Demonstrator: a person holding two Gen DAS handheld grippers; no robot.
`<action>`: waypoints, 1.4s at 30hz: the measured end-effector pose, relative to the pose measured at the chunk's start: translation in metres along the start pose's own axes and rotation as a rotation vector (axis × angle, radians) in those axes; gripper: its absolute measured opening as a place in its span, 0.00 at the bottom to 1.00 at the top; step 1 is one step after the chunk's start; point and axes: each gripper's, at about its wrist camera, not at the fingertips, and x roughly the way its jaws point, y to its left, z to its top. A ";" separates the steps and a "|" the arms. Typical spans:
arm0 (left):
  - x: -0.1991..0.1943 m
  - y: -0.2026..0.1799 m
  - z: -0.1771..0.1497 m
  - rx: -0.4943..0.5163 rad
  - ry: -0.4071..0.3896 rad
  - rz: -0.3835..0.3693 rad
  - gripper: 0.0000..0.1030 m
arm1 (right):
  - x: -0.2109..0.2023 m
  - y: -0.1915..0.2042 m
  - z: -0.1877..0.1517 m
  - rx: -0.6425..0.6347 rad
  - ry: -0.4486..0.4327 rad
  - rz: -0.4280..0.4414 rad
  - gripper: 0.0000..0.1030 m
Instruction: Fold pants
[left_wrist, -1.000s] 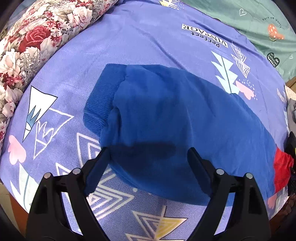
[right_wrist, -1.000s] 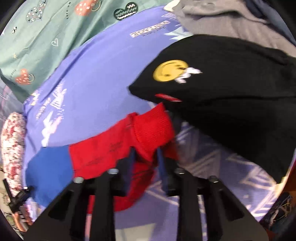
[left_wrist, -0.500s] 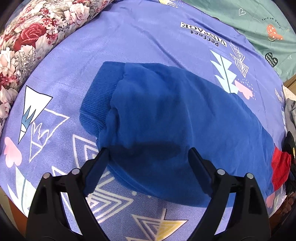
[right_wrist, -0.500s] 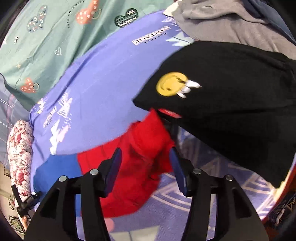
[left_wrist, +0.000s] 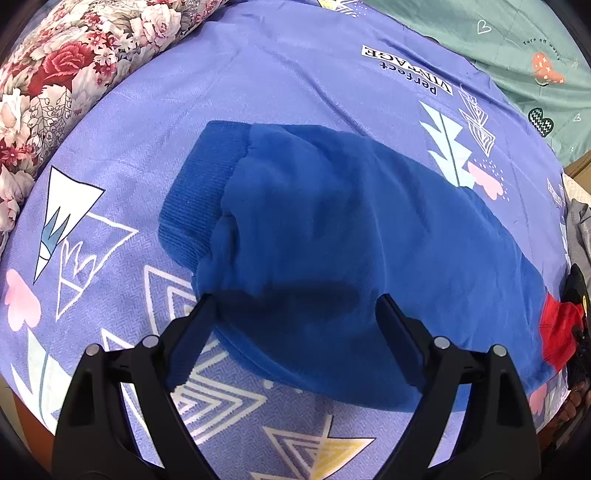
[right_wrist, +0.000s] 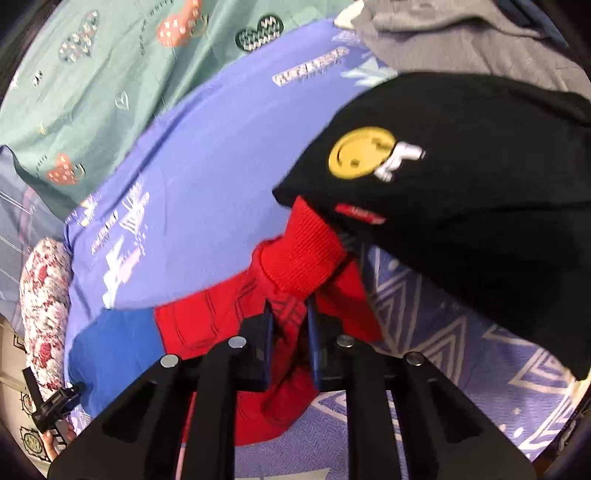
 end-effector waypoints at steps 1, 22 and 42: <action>0.000 0.002 0.003 -0.002 0.004 -0.008 0.86 | -0.004 0.003 -0.001 -0.017 -0.011 -0.011 0.15; -0.003 0.025 0.017 -0.089 0.037 -0.127 0.86 | 0.005 -0.033 -0.020 0.152 0.158 0.076 0.46; -0.027 0.052 0.021 -0.198 -0.038 -0.120 0.80 | -0.007 -0.014 -0.011 0.099 0.120 0.133 0.75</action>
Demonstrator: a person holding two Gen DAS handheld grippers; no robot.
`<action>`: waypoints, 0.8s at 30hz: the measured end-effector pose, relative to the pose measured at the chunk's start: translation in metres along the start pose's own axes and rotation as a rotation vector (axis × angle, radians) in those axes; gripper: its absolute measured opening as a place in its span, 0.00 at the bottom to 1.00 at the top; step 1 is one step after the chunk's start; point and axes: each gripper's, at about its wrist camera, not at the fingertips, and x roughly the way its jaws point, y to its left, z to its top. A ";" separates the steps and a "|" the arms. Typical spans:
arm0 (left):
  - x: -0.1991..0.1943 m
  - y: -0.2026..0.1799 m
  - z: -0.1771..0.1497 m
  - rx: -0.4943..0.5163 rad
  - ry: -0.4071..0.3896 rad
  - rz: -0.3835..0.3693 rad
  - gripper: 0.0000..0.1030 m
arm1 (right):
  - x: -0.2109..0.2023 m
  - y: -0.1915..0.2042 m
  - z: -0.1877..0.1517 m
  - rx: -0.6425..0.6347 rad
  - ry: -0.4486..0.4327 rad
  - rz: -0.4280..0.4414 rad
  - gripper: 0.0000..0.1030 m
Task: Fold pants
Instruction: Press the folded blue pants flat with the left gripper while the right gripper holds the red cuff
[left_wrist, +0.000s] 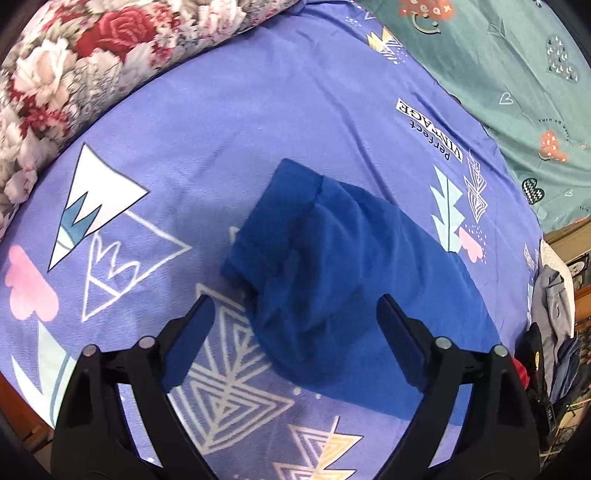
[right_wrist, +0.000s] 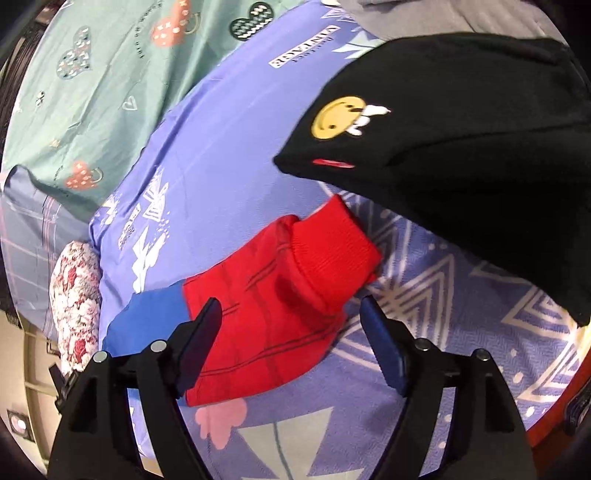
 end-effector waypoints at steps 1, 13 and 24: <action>0.003 -0.004 0.001 0.012 0.001 0.011 0.71 | 0.001 0.002 -0.001 -0.013 0.004 0.004 0.75; 0.020 -0.028 -0.010 0.155 -0.008 0.302 0.61 | 0.001 -0.016 0.001 -0.006 0.037 -0.004 0.74; 0.001 -0.105 -0.039 0.346 -0.075 0.147 0.80 | 0.024 -0.020 0.000 0.029 0.078 0.096 0.72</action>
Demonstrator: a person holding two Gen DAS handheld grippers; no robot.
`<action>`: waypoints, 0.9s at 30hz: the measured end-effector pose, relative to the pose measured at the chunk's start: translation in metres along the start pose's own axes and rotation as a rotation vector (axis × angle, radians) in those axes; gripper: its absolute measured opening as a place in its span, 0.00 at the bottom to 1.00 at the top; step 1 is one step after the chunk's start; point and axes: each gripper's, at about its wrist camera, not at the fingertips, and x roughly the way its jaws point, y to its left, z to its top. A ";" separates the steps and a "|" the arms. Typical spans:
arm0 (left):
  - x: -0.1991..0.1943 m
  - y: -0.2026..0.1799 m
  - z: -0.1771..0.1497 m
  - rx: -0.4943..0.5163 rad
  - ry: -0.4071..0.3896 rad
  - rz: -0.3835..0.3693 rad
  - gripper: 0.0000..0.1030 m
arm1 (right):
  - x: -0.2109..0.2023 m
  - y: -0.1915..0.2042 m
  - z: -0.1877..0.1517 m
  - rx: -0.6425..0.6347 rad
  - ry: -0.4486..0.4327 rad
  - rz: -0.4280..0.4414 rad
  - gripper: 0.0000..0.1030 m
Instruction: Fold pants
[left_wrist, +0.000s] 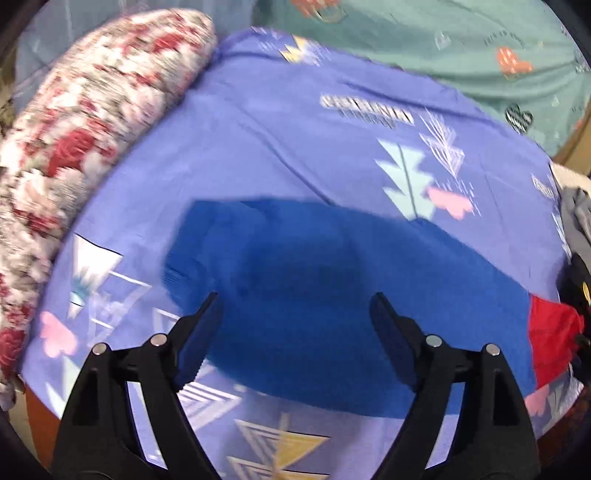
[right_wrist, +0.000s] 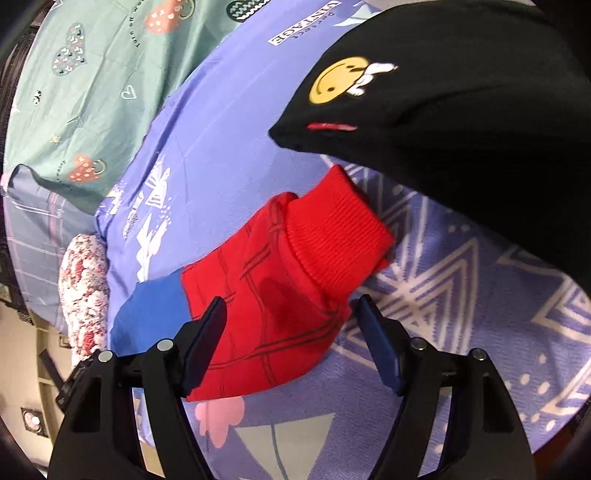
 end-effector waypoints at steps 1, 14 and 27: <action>0.009 -0.005 -0.004 0.021 0.034 -0.003 0.79 | 0.002 -0.001 0.001 0.013 -0.015 0.011 0.72; 0.047 -0.017 -0.023 0.051 0.106 0.014 0.77 | -0.008 0.015 0.008 0.061 -0.094 0.034 0.19; 0.001 0.010 -0.030 0.005 0.024 -0.046 0.79 | 0.063 0.203 -0.036 -0.340 0.134 0.151 0.19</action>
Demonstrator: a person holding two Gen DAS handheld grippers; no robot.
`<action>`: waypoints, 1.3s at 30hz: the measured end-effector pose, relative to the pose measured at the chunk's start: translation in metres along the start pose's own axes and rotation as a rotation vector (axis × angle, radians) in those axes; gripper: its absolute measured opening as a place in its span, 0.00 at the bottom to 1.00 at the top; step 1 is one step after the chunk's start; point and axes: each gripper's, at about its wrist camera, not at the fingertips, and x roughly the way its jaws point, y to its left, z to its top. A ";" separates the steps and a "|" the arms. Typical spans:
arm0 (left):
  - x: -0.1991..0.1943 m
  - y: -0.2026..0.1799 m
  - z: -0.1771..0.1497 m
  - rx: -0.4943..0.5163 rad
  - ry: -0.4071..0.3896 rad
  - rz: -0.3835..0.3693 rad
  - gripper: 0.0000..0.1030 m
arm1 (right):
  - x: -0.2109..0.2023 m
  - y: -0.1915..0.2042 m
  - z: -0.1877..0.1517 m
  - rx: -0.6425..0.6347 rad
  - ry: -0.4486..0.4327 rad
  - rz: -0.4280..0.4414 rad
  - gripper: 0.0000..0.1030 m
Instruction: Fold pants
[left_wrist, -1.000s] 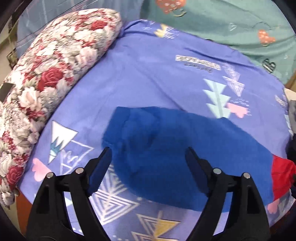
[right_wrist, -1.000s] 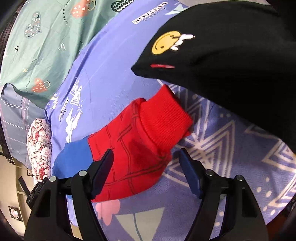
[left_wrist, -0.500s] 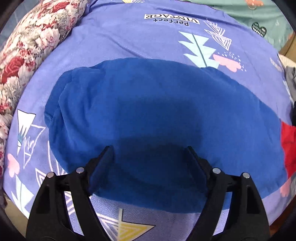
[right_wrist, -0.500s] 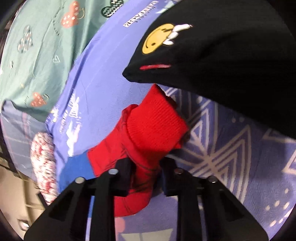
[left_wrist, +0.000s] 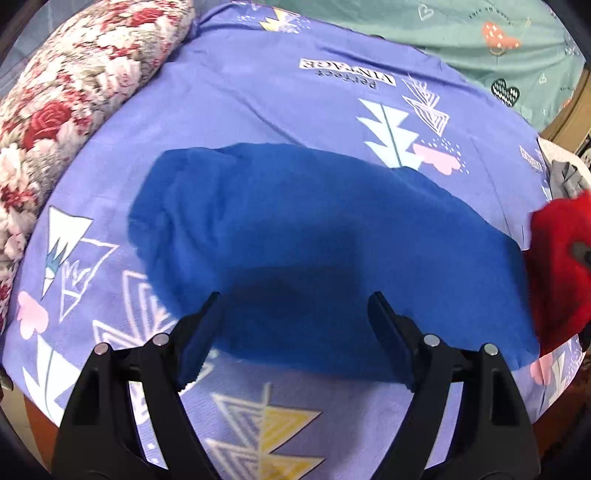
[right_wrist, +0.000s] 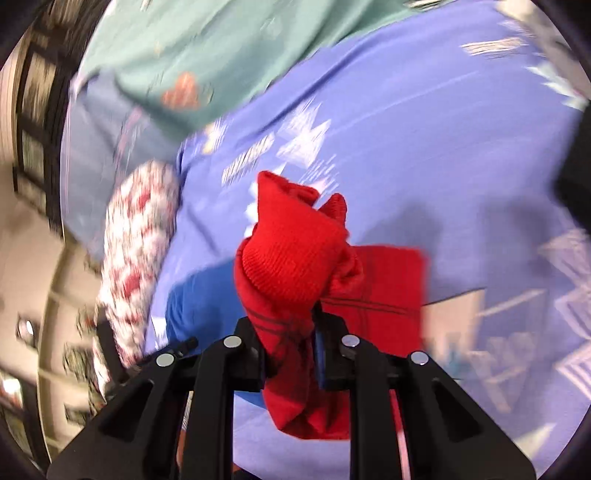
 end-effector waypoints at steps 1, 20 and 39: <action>-0.002 0.005 -0.001 -0.009 -0.002 0.001 0.79 | 0.015 0.007 -0.003 -0.018 0.033 -0.004 0.19; -0.008 0.002 0.000 -0.001 -0.020 -0.013 0.79 | 0.018 0.015 -0.013 -0.102 0.081 0.112 0.42; 0.003 -0.107 0.017 0.170 0.007 -0.167 0.82 | 0.044 -0.021 -0.010 -0.231 0.039 -0.254 0.27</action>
